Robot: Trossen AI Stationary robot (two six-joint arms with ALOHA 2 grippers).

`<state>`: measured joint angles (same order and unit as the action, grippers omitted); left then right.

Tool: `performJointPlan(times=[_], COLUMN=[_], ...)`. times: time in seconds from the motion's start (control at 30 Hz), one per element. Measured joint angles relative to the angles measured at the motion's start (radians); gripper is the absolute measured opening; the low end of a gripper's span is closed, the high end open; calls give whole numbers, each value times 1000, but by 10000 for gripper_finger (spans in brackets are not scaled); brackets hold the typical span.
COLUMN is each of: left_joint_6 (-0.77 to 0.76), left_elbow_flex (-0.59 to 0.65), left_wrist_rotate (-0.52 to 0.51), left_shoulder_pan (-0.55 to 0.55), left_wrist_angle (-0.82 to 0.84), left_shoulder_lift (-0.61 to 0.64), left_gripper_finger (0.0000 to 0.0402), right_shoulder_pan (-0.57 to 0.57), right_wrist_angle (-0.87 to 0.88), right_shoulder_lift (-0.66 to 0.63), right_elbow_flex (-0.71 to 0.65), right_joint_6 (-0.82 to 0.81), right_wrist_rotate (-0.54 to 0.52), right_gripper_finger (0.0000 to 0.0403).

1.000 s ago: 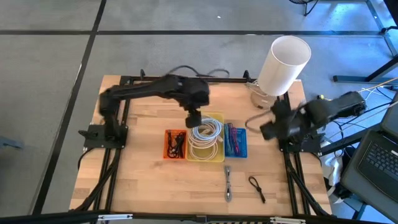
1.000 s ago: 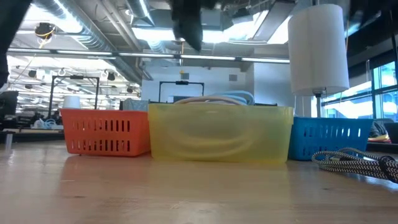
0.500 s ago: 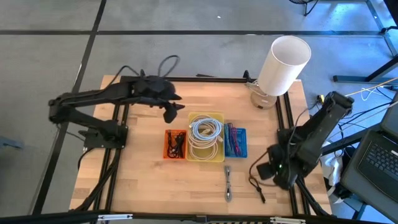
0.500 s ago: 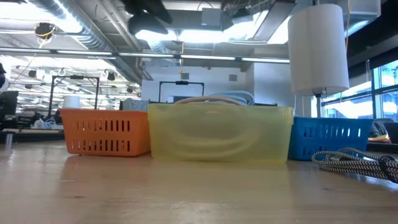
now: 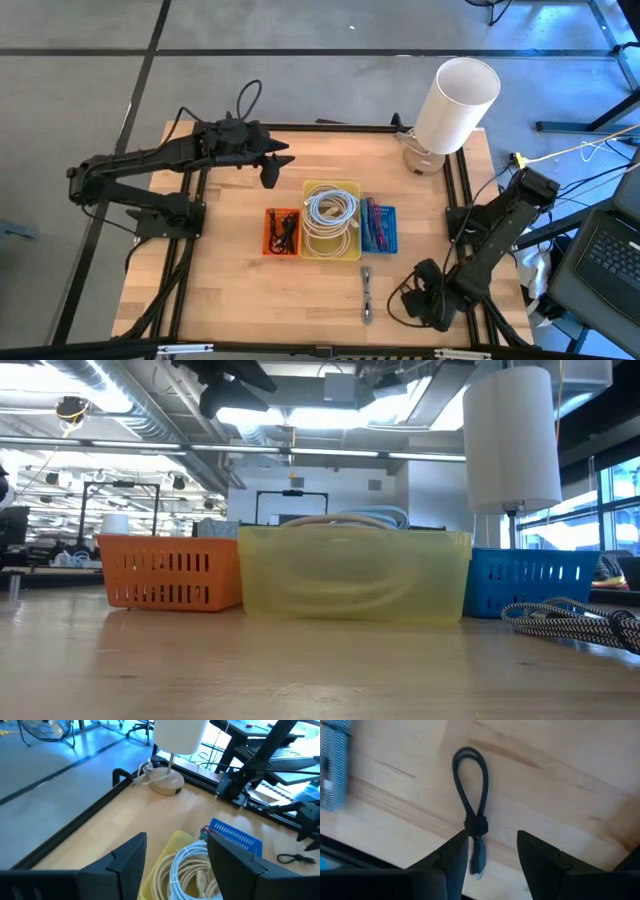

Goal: Pick & Place USB Port
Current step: Put the black usb cable into the orange bin

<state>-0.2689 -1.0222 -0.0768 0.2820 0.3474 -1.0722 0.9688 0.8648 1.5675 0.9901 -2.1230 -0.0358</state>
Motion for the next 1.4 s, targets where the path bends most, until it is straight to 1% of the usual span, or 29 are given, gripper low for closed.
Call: performJointPlan(times=[0.17,0.33,0.8,0.87,0.93,1.1,1.2,1.3,1.4], left_joint_6=[27,45,47,47,47,47,47,47,47], left_elbow_flex=[0,0,0,0,0,0,0,0,0], left_wrist_rotate=[-20,-20,-43,-48,-60,-64,-63,-63,-63], left_shoulder_pan=[4,4,4,4,4,4,4,4,4], left_wrist_angle=[-38,-67,-69,-69,-69,-80,-84,-84,-88], left_shoulder_lift=[0,-1,-1,-1,-1,-1,-1,-1,-1], left_gripper_finger=[202,202,202,202,202,202,202,202,202], right_shoulder_pan=[0,0,0,0,0,0,-1,-1,-5], right_wrist_angle=[-31,-77,-115,-113,-107,-91,-29,108,265], right_shoulder_lift=[52,102,200,203,204,202,203,203,187], right_elbow_flex=[0,0,1,1,1,1,23,83,158], right_joint_6=[13,14,11,10,2,-31,-61,-90,-95], right_wrist_rotate=[28,33,40,41,43,40,28,-2,-55], right_gripper_finger=[171,171,167,156,131,32,28,28,28])
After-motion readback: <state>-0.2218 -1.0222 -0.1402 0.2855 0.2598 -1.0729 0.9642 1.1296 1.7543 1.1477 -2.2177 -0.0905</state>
